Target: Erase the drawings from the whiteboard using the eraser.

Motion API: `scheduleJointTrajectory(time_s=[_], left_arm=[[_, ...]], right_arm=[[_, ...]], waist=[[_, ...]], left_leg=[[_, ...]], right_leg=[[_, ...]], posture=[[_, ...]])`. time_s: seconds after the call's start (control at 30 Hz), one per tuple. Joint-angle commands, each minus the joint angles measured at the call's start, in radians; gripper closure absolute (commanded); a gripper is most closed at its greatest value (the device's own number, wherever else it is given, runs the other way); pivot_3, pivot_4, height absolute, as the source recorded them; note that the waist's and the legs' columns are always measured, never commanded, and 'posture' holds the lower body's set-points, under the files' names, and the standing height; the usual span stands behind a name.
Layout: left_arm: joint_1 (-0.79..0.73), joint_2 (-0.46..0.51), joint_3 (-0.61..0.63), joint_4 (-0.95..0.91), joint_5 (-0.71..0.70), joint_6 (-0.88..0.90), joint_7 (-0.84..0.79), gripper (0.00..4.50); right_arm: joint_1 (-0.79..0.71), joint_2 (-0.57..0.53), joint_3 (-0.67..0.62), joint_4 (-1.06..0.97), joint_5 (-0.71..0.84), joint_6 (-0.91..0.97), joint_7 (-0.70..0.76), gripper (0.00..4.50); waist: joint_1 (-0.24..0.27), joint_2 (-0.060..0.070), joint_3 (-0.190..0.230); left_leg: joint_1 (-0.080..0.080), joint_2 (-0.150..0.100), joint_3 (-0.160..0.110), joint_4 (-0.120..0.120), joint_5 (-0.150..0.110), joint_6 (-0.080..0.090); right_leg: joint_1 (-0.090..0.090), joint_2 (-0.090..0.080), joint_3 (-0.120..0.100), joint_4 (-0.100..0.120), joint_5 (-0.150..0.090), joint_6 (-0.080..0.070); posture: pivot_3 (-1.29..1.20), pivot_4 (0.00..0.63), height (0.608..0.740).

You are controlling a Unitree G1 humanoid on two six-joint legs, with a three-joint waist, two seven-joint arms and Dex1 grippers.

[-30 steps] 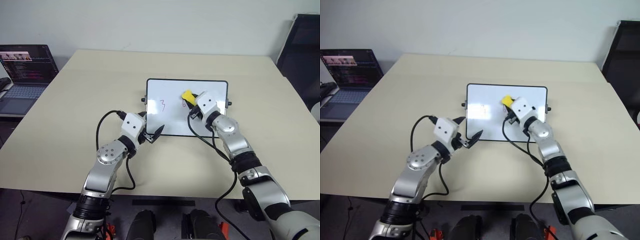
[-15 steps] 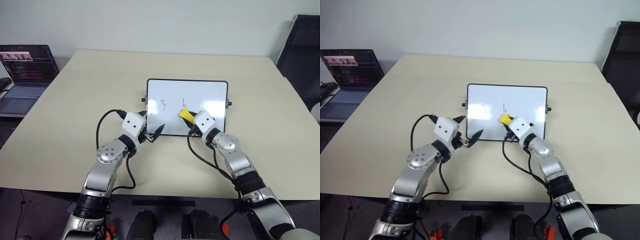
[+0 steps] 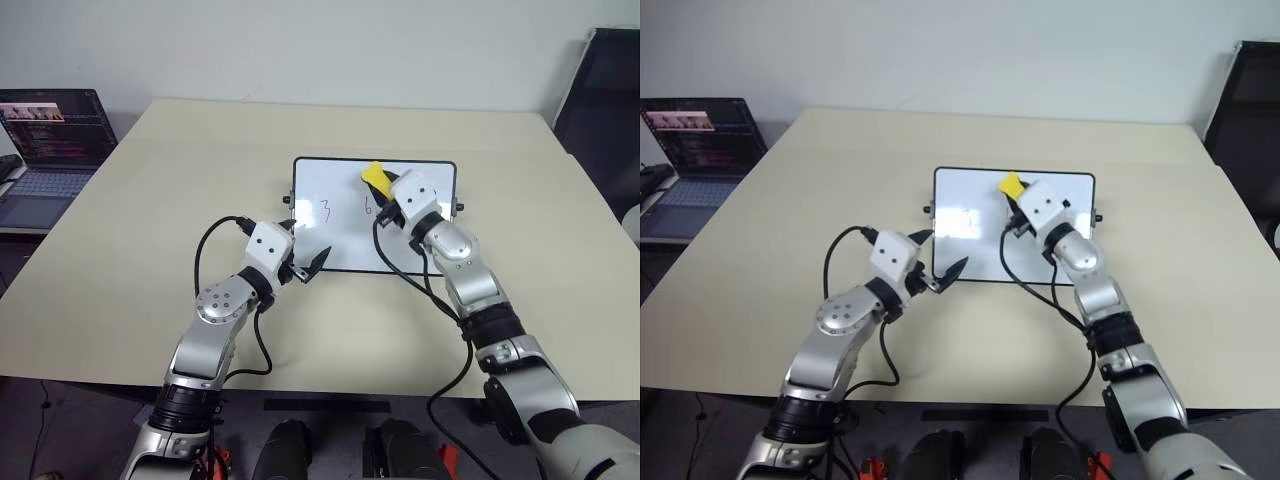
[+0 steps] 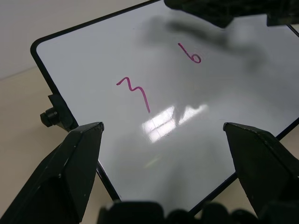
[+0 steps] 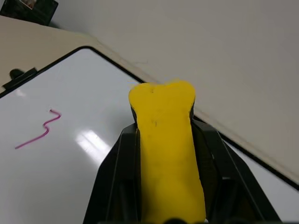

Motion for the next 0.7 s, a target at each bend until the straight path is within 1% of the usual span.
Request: scheduleJointTrajectory(time_s=[0.03,0.17,0.3,0.47,0.7], left_arm=[[-0.008,-0.001,0.005,-0.030,0.002,-0.019,0.001,0.00],[0.002,-0.001,0.009,-0.045,0.001,-0.013,0.009,0.00],[0.006,-0.002,0.011,-0.055,0.001,-0.007,0.014,0.00],[0.015,-0.003,0.013,-0.066,0.001,-0.003,0.020,0.00],[0.005,-0.003,0.014,-0.057,0.001,-0.005,0.021,0.00]], right_arm=[[-0.048,0.007,-0.001,0.062,-0.011,-0.005,-0.009,3.32],[-0.092,0.003,0.049,0.136,-0.068,0.100,0.013,3.32],[-0.102,-0.009,0.078,0.146,-0.106,0.167,0.016,3.32],[-0.077,-0.014,0.085,0.094,-0.112,0.229,0.035,3.32],[0.027,-0.038,0.102,-0.050,-0.117,0.298,0.076,3.32]], waist=[[0.000,0.000,0.000],[0.000,0.000,0.000],[-0.004,0.000,0.000],[-0.002,0.000,0.000],[0.000,0.000,0.000]], left_leg=[[0.000,0.000,0.000,0.000,0.000,0.000],[0.000,0.000,0.000,0.000,0.000,0.000],[0.001,0.001,0.000,0.000,0.000,0.000],[0.008,0.001,0.001,0.000,0.000,0.000],[0.009,0.001,0.000,0.000,0.000,0.000]], right_leg=[[0.000,0.000,0.000,0.000,0.000,0.000],[0.000,0.000,0.000,0.000,0.000,0.000],[0.000,0.000,0.001,0.001,0.000,-0.001],[0.007,0.000,0.001,0.001,0.000,-0.001],[0.008,0.000,0.001,0.001,0.000,-0.001]], posture=[[0.00,0.150,0.740],[0.00,0.150,0.740],[0.00,0.150,0.740],[0.00,0.150,0.740],[0.00,0.150,0.740]])
